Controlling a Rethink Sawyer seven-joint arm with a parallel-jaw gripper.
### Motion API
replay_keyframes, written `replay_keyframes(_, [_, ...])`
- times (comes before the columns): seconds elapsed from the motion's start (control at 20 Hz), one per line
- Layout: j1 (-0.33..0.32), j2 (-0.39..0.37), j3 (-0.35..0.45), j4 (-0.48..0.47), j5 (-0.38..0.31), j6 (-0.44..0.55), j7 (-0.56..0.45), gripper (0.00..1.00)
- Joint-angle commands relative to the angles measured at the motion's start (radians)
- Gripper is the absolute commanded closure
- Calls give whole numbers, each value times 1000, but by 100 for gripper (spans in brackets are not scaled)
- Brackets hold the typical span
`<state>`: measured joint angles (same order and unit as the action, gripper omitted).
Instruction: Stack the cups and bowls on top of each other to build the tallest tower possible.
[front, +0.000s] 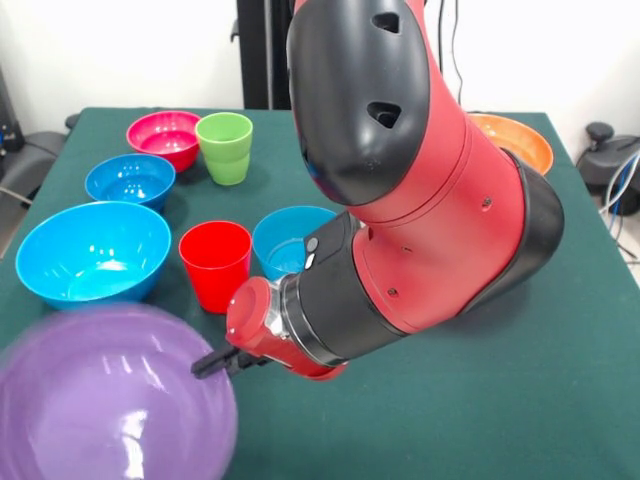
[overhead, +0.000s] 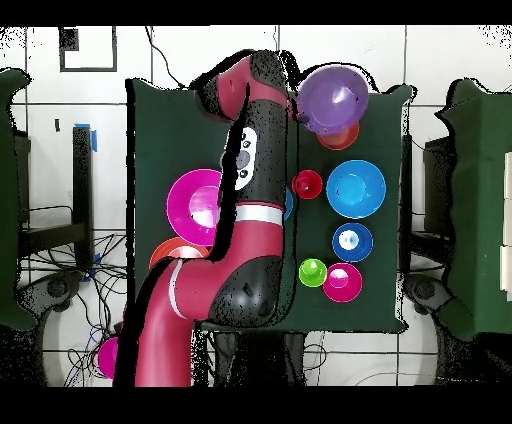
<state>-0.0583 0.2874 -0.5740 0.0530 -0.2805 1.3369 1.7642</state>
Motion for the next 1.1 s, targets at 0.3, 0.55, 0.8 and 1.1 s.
replay_keyframes(0.3, [4,-1,19,15,33,-53,-208,100])
replay_keyframes(0.55, [6,0,14,14,33,-54,-205,100])
replay_keyframes(0.8, [21,-27,10,54,22,-73,-185,100])
replay_keyframes(1.1, [31,-58,13,89,25,-74,-190,100])
